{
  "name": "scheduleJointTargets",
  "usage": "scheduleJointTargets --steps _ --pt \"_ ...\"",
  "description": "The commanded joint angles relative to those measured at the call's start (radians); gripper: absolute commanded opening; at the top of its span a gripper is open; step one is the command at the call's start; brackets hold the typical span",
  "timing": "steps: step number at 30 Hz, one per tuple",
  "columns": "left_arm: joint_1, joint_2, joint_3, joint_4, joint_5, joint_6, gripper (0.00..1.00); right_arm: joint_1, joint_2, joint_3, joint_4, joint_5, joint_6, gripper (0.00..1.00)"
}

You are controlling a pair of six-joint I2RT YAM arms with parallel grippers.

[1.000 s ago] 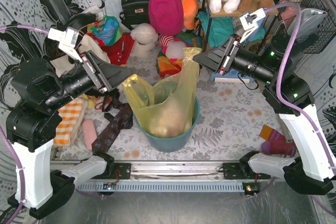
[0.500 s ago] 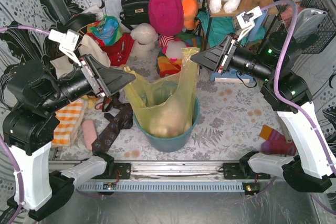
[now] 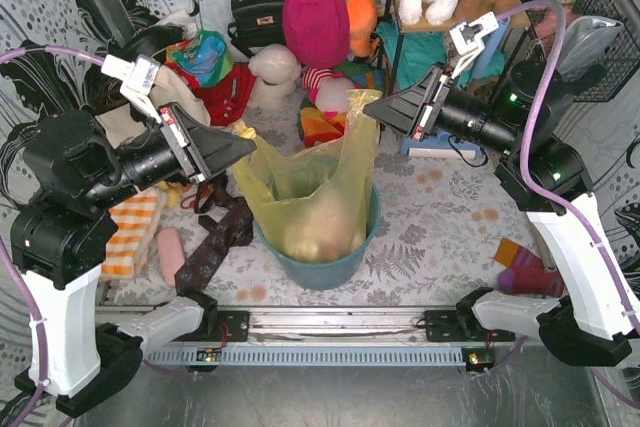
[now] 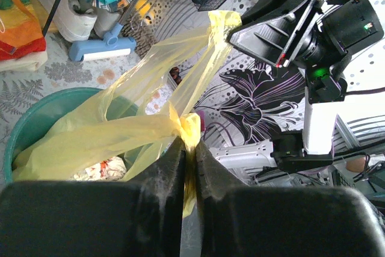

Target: Tie the trash bag

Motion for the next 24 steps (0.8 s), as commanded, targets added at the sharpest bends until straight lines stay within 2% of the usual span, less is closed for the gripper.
scheduleJointTargets --steps 1,4,11,14,19,20,22,24 --pt "0.002 -0.021 0.009 0.087 0.01 -0.007 0.2 0.005 -0.005 -0.013 0.07 -0.018 0.02 0.19" --pt "0.003 -0.026 0.007 0.104 -0.002 -0.016 0.27 0.006 -0.003 -0.017 0.084 -0.021 0.026 0.23" --pt "0.003 -0.032 0.011 0.108 -0.054 -0.002 0.3 0.004 0.003 -0.017 0.093 0.011 0.029 0.26" --pt "0.004 -0.031 0.004 0.108 -0.057 -0.001 0.3 0.004 -0.004 -0.028 0.096 0.048 0.035 0.3" --pt "0.003 -0.035 -0.013 0.12 -0.048 -0.008 0.26 0.005 -0.002 -0.046 0.122 0.051 0.056 0.31" --pt "0.002 -0.035 -0.013 0.12 -0.05 -0.006 0.24 0.004 -0.003 -0.048 0.125 0.052 0.058 0.28" --pt "0.002 -0.035 -0.011 0.122 -0.049 -0.004 0.19 0.004 -0.003 -0.055 0.139 0.049 0.061 0.12" --pt "0.004 -0.037 -0.01 0.122 -0.052 -0.001 0.15 0.004 -0.005 -0.057 0.144 0.049 0.066 0.02"
